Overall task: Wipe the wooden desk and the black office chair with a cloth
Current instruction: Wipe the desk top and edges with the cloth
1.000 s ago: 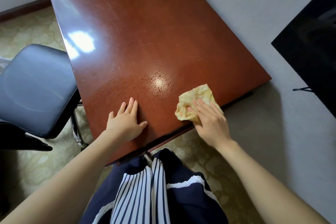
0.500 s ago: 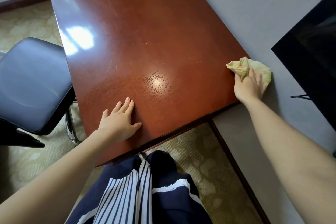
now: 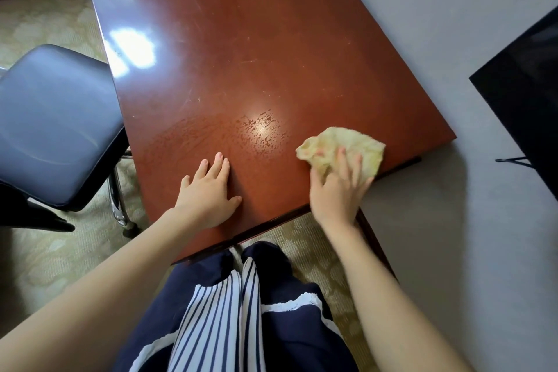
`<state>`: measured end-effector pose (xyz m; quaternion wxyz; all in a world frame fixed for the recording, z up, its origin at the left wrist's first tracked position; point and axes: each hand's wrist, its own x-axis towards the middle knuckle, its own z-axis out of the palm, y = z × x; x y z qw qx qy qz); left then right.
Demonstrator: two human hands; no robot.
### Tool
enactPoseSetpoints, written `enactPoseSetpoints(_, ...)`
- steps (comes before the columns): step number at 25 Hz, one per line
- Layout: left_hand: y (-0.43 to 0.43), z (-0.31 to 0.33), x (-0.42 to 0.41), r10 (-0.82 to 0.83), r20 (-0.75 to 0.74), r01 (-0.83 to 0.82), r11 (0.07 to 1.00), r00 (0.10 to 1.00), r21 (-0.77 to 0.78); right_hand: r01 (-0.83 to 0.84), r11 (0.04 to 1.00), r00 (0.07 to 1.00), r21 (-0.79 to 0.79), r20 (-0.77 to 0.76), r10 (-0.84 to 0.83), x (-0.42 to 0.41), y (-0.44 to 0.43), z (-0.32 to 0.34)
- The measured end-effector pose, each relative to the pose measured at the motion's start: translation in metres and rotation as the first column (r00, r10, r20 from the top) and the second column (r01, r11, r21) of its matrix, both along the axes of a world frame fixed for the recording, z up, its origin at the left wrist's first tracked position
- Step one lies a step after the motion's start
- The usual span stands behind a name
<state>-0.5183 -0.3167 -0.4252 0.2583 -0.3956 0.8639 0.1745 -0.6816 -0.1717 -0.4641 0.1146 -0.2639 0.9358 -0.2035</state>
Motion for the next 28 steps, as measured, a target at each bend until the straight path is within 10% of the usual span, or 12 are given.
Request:
enactPoseSetpoints(8, -0.001, -0.004, 0.003, -0.025, 0.010, 0.025, 0.999, 1.000, -0.024, -0.593, 0.802, 0.759, -0.074, -0.387, 0.525, 0.000, 0.048, -0.017)
enactPoseSetpoints(17, -0.003, -0.011, 0.006, -0.006, -0.019, 0.005, 0.999, 1.000, -0.039, -0.166, 0.982, 0.947, 0.088, -0.263, 0.183, -0.137, 0.076, -0.001)
enactPoseSetpoints(28, 0.004, -0.009, 0.007, -0.007, 0.011, 0.008, 0.997, 1.000, -0.075, 0.301, 0.931, 0.952, 0.206, -0.017, -0.304, -0.133, -0.005, 0.013)
